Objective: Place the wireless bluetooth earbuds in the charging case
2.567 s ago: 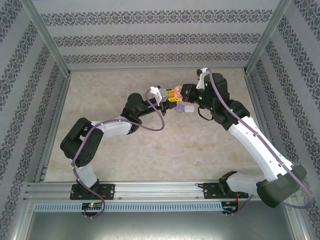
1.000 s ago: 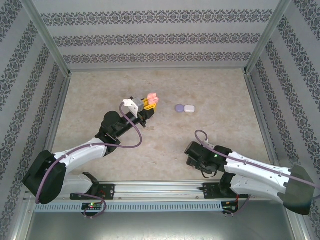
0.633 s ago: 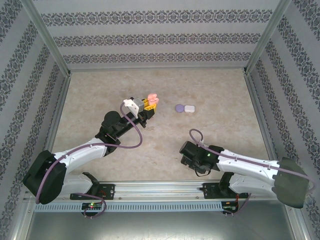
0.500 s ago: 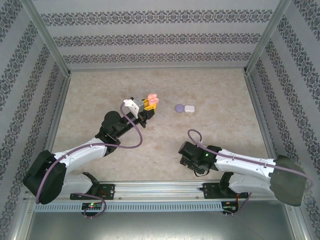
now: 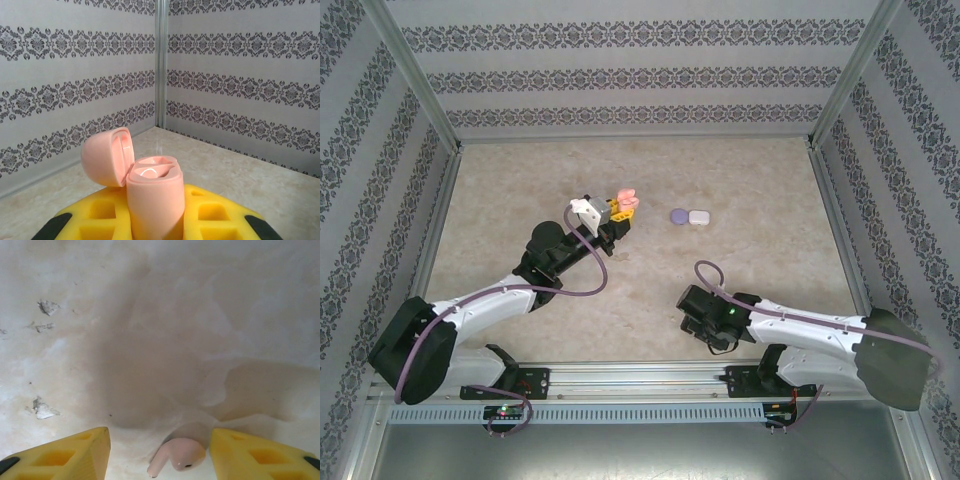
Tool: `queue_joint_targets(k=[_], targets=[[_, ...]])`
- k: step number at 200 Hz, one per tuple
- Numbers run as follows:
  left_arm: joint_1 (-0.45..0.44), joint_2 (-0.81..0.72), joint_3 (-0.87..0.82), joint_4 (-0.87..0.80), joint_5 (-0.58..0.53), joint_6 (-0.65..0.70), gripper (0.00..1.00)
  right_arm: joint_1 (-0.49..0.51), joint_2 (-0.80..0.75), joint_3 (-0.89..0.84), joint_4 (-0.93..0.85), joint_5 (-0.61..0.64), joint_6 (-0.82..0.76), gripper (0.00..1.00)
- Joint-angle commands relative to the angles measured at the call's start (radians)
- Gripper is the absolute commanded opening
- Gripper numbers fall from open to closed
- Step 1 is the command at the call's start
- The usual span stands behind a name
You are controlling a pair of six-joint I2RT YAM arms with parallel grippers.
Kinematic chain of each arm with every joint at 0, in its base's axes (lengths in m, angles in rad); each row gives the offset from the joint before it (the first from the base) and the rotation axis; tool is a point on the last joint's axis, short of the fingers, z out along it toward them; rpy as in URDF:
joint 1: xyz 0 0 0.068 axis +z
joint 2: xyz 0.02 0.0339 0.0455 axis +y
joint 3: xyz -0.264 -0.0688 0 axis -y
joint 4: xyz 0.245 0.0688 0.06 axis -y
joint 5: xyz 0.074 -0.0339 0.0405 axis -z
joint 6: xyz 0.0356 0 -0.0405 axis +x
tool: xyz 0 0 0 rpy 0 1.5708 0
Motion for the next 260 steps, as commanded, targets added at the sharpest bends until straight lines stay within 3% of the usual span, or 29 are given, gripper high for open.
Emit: queue_joint_targets(k=[1,82,134,195,260], targets=[[0.008,0.006,0.031,0.015,-0.004,0.016,0.00,-0.003,0.079,0.020,0.129,-0.025,-0.020,0.54],[0.008,-0.009,0.032,0.002,-0.007,0.012,0.00,-0.031,0.280,0.292,0.051,0.015,-0.191,0.54],[0.008,-0.020,0.027,0.002,-0.011,0.023,0.00,-0.022,0.221,0.278,-0.007,0.040,-0.191,0.57],[0.008,-0.050,0.017,-0.018,-0.009,0.040,0.00,0.001,0.213,0.301,-0.139,0.028,-0.465,0.52],[0.008,-0.062,0.017,-0.032,-0.016,0.048,0.00,0.015,0.284,0.290,-0.115,0.003,-0.442,0.48]])
